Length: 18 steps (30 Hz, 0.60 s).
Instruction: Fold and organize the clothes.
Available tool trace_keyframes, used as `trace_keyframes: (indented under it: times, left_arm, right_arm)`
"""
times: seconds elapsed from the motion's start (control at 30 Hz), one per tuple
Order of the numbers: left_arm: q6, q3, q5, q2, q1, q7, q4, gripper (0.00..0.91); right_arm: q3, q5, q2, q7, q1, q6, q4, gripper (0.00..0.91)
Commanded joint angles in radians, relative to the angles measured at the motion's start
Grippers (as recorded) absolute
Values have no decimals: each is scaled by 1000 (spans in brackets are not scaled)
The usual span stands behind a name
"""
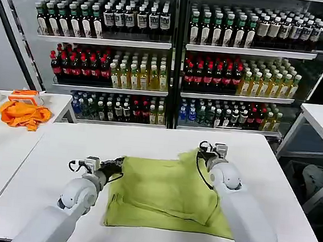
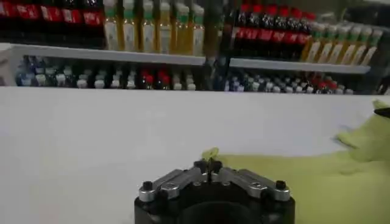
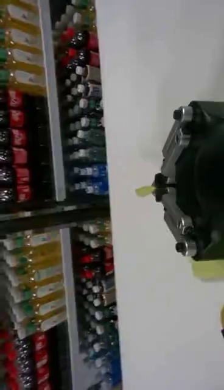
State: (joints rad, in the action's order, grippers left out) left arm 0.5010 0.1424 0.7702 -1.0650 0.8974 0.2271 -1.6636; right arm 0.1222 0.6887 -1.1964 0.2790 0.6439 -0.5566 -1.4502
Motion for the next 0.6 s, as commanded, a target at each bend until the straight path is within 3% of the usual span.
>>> trace_keyframes:
  times: [0.03, 0.4, 0.6]
  left_arm:
    - [-11, 55, 17, 29, 79, -5, -124, 20]
    - [-9, 103, 1, 68, 221, -46, -241, 20]
    - [-22, 113, -57, 81, 292, -82, -273, 20]
  right_arm:
    - [55, 4, 51, 7, 109, -3, -201, 0]
    - [182, 2, 123, 15, 403, -16, -496, 0]
    - [252, -11, 131, 8, 524, -12, -569, 0]
